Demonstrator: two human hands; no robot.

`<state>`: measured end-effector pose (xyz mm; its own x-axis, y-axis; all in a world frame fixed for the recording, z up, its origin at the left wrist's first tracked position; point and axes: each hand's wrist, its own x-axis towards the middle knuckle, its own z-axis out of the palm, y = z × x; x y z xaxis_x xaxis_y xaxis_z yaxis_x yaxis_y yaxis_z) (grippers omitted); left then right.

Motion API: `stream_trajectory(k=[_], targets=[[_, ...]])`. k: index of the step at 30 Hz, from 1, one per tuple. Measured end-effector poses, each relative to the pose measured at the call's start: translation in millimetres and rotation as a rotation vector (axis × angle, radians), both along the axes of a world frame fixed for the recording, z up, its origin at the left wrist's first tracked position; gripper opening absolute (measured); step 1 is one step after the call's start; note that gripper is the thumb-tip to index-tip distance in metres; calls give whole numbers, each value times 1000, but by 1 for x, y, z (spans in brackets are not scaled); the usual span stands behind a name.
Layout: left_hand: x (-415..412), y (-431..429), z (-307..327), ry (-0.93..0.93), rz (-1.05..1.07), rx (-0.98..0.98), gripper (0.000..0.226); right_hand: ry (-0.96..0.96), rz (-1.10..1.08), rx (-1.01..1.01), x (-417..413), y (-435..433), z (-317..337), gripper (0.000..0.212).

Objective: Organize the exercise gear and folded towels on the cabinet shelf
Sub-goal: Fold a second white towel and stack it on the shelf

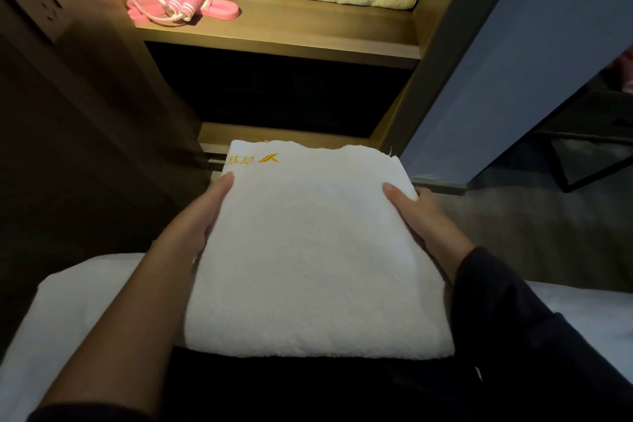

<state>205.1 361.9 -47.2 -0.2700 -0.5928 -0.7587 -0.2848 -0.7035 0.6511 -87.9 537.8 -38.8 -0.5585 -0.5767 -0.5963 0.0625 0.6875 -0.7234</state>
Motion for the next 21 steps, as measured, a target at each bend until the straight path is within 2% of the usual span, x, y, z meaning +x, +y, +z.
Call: stream_trajectory(k=[2, 4, 6, 8, 11, 12, 14, 15, 17, 19, 21], targets=[[-6, -14, 2, 34, 12, 55, 48, -301, -64, -62, -12, -1, -1, 65], [-13, -31, 4, 29, 62, 106, 38, -430, -108, -82, -22, -6, 4, 52], [-19, -43, 6, 60, 104, 153, 38, -434, -145, -67, -25, -16, 7, 43], [-23, -47, 7, 87, 106, 157, 40, -326, -180, -118, -24, -25, 4, 39], [-30, -44, -2, 60, 174, -71, 43, 14, -241, -119, -30, -27, 0, 46], [-31, -42, -4, 10, 196, -159, 42, 49, -230, -112, -32, -26, 1, 50], [-32, -43, -9, -83, 159, -215, 41, 45, -186, -69, -38, -26, -1, 59], [-31, -46, -9, -110, 111, -179, 42, 30, -157, -19, -40, -28, -1, 61], [-28, -56, -6, -136, -9, -50, 43, -72, -61, 79, -45, -32, 1, 50], [-29, -64, -1, -104, -88, 35, 42, -269, 5, 52, -50, -37, 4, 39], [-40, -68, 4, -102, -137, 17, 48, -350, -12, -2, -50, -45, 5, 38]])
